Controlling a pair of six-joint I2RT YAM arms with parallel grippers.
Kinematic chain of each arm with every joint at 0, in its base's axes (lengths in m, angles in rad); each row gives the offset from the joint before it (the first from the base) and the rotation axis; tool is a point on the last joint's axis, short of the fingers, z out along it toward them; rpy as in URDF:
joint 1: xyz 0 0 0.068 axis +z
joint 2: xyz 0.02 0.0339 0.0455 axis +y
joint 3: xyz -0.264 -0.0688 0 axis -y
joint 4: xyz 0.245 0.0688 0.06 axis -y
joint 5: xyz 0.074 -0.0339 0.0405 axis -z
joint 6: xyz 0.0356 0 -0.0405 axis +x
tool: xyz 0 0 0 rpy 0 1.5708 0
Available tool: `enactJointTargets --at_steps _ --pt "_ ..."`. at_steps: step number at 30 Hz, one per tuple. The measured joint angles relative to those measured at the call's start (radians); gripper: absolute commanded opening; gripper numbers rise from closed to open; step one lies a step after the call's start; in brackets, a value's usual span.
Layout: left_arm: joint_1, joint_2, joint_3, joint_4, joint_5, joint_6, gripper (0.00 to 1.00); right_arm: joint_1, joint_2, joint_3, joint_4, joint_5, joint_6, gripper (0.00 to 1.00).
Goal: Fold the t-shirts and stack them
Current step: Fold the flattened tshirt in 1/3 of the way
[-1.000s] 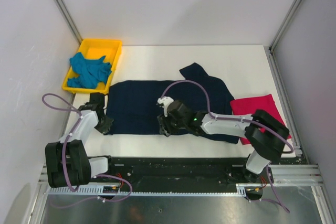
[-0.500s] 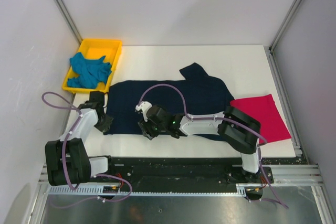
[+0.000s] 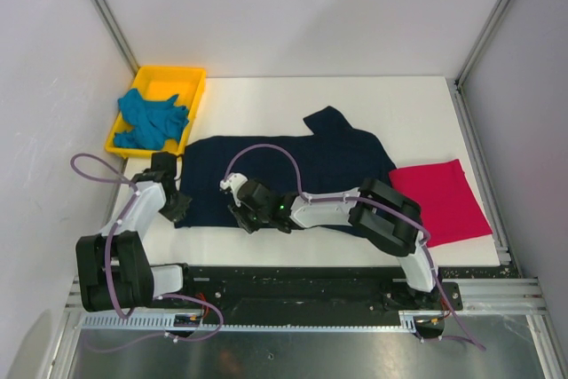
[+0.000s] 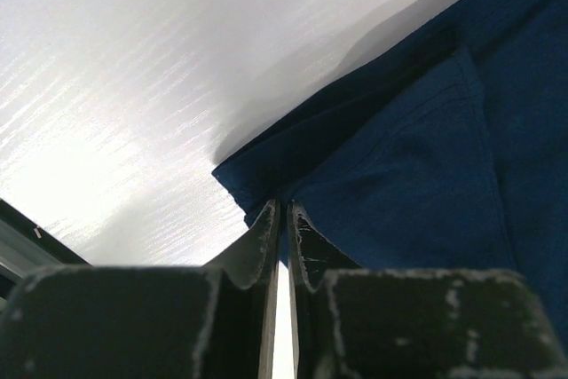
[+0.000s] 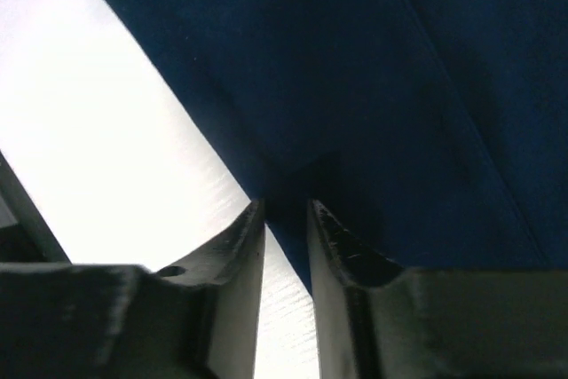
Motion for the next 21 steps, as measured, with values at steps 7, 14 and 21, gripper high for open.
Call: enactJointTargets --at_steps 7,14,21 --pt "0.0 0.026 0.031 -0.003 -0.002 0.024 0.01 -0.01 0.026 0.049 -0.035 0.025 -0.002 0.01" --pt "0.0 0.074 0.126 -0.007 -0.028 0.092 0.0 -0.081 0.026 0.104 -0.079 0.021 0.03 0.0" --pt "0.0 0.111 0.193 -0.005 -0.048 0.168 0.0 -0.152 0.026 0.157 -0.087 0.01 0.082 0.0"
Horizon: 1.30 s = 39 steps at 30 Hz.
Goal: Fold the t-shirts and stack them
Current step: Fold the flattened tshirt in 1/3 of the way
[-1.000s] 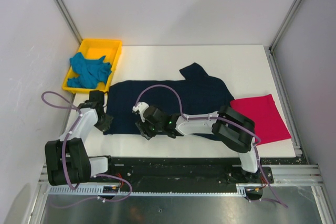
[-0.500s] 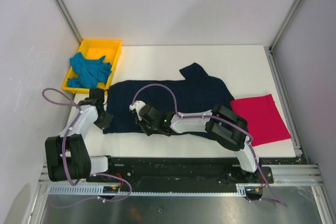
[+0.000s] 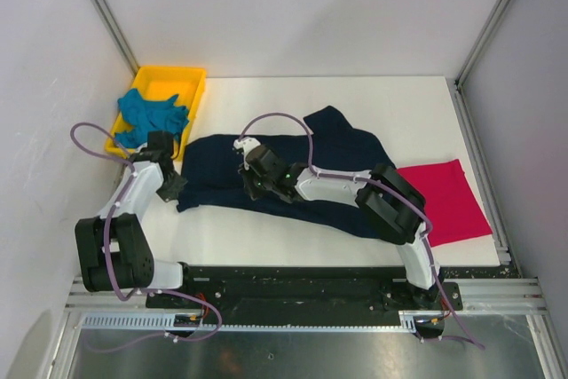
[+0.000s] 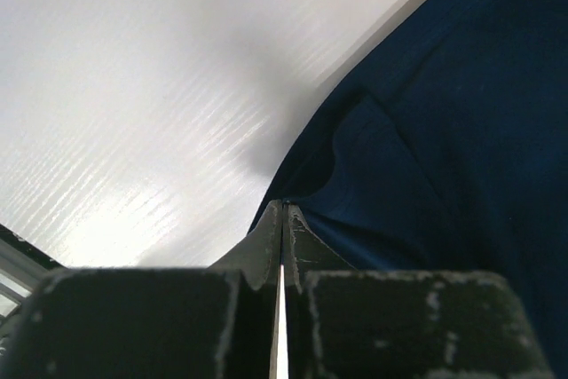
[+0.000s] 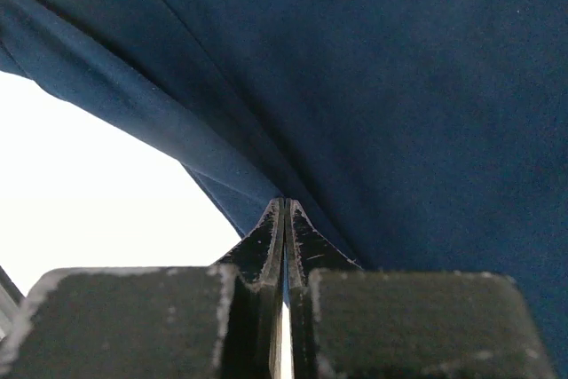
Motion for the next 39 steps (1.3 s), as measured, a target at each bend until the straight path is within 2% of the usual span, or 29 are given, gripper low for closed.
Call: enactJointTargets --at_steps 6,14,21,28,31,35,39 --pt "0.0 0.014 0.053 -0.001 -0.023 0.068 0.01 -0.006 0.0 0.008 -0.004 -0.019 0.02 0.0" --pt "0.0 0.014 0.111 0.002 -0.042 0.167 0.09 -0.004 0.0 0.012 -0.007 -0.042 0.038 0.0" --pt "0.01 0.021 0.115 0.009 -0.056 0.208 0.09 -0.014 0.0 0.012 -0.046 -0.039 0.042 0.0" --pt "0.013 0.04 0.117 0.022 0.019 0.196 0.29 -0.016 0.0 0.012 -0.053 -0.042 0.049 0.01" --pt "0.016 -0.004 0.074 0.031 0.061 0.138 0.33 -0.015 0.0 0.012 -0.052 -0.054 0.055 0.08" --pt "0.032 -0.066 -0.047 0.019 0.116 0.012 0.38 -0.006 0.0 0.012 -0.052 -0.069 0.058 0.24" --pt "0.037 -0.049 -0.114 0.001 0.15 -0.069 0.41 0.007 0.0 0.012 -0.053 -0.078 0.057 0.3"
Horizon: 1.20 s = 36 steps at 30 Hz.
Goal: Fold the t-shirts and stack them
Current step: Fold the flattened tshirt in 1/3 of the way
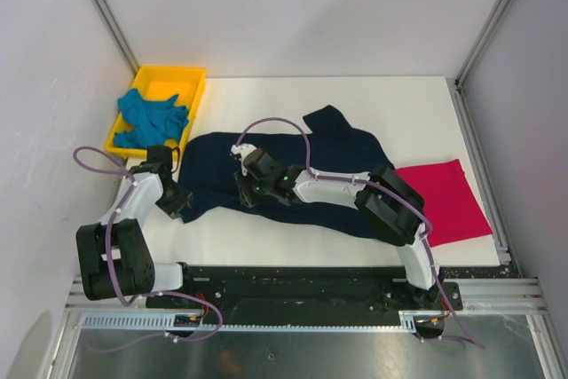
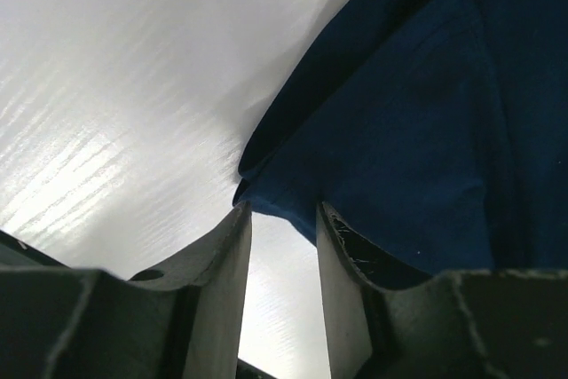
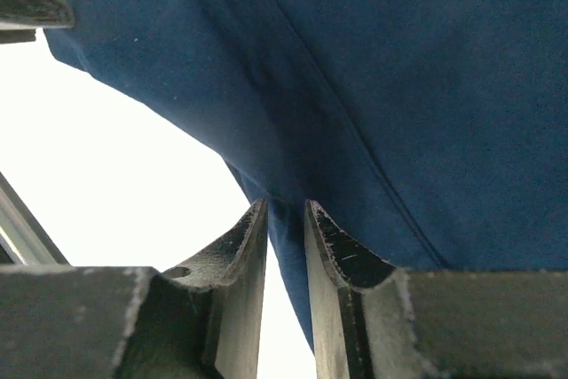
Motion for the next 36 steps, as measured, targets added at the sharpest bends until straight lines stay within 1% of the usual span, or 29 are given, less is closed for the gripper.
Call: enactJointTargets --at_steps 4,8,10,13,16,18,20,22,23,25,28,29,30,31,32,36 --pt "0.001 0.019 -0.002 0.005 0.006 -0.025 0.41 0.005 -0.005 0.0 -0.007 -0.007 0.0 0.34" --pt "0.001 0.035 -0.001 0.011 0.001 -0.026 0.37 -0.003 -0.046 -0.006 -0.026 -0.013 0.002 0.37" --pt "0.001 0.045 -0.001 0.012 -0.007 -0.025 0.31 -0.012 -0.084 -0.017 -0.033 -0.016 0.006 0.37" --pt "0.001 0.056 -0.001 0.013 -0.035 -0.023 0.16 -0.033 -0.159 -0.049 -0.036 -0.017 0.013 0.37" --pt "0.001 0.058 0.002 0.014 -0.08 -0.017 0.05 -0.069 -0.233 -0.093 -0.035 -0.016 0.033 0.37" --pt "0.001 0.058 0.01 0.011 -0.121 -0.005 0.01 -0.102 -0.281 -0.14 -0.034 -0.011 0.053 0.37" --pt "0.001 0.056 0.023 0.008 -0.167 0.011 0.0 -0.143 -0.322 -0.196 -0.038 0.004 0.08 0.37" --pt "0.001 0.052 0.032 0.005 -0.21 0.027 0.04 -0.185 -0.348 -0.255 -0.042 0.019 0.111 0.37" --pt "0.001 0.049 0.035 0.002 -0.23 0.035 0.08 -0.206 -0.36 -0.29 -0.045 0.026 0.128 0.37" --pt "0.001 0.045 0.036 -0.002 -0.261 0.051 0.19 -0.246 -0.38 -0.362 -0.053 0.041 0.16 0.37" --pt "0.001 0.042 0.036 -0.008 -0.27 0.071 0.44 -0.281 -0.404 -0.467 -0.072 0.068 0.205 0.37" --pt "0.001 0.039 0.036 -0.009 -0.269 0.082 0.49 -0.284 -0.41 -0.487 -0.083 0.074 0.213 0.37" --pt "0.001 0.032 0.036 -0.01 -0.266 0.089 0.51 -0.284 -0.422 -0.509 -0.096 0.084 0.225 0.37" --pt "0.001 0.022 0.037 -0.013 -0.26 0.096 0.53 -0.284 -0.435 -0.526 -0.111 0.092 0.234 0.37" --pt "0.002 0.008 0.042 -0.018 -0.255 0.105 0.52 -0.284 -0.452 -0.538 -0.123 0.101 0.243 0.37" --pt "0.002 -0.045 0.103 -0.027 -0.212 0.14 0.44 -0.29 -0.549 -0.56 -0.167 0.14 0.278 0.38"
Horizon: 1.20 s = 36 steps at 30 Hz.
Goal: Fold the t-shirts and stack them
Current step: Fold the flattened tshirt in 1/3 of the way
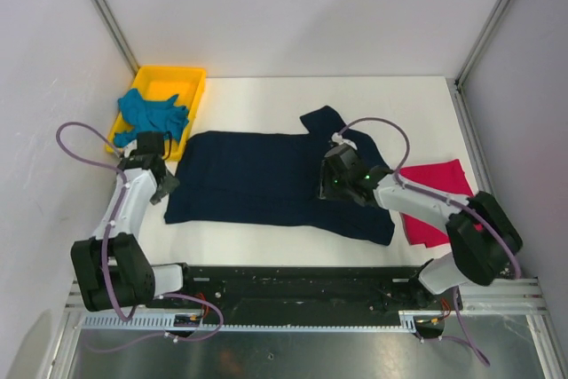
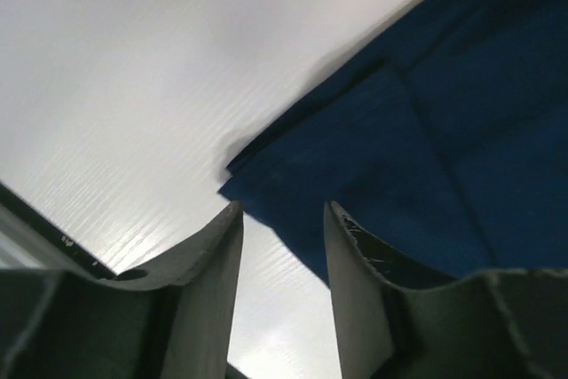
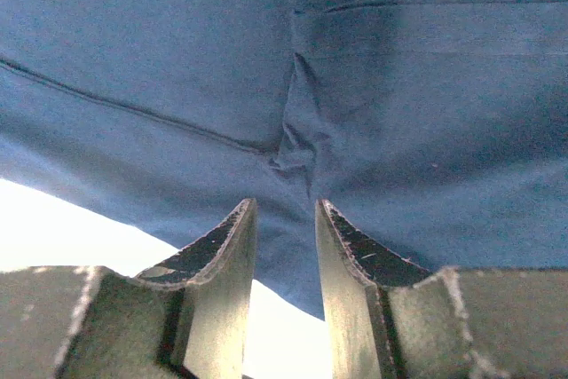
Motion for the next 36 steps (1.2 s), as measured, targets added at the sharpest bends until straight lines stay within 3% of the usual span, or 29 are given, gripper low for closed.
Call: enactJointTargets --at_steps 6,10,18,29,36 --pt "-0.037 0.018 0.057 0.052 0.105 0.03 0.37 -0.043 -0.187 -0.074 -0.05 0.068 0.069 0.38" --pt "-0.127 0.117 0.063 0.087 0.164 0.034 0.35 -0.108 -0.288 -0.179 -0.101 0.092 0.115 0.37" --pt "-0.212 0.222 0.058 0.146 0.223 0.019 0.32 -0.209 -0.362 -0.314 -0.184 0.082 0.18 0.37" --pt "-0.228 0.224 -0.092 0.183 0.211 -0.075 0.35 -0.359 -0.387 -0.405 -0.184 -0.018 0.253 0.37" --pt "-0.234 0.143 -0.166 0.227 0.214 -0.164 0.38 -0.436 -0.455 -0.414 -0.304 -0.011 0.311 0.37"
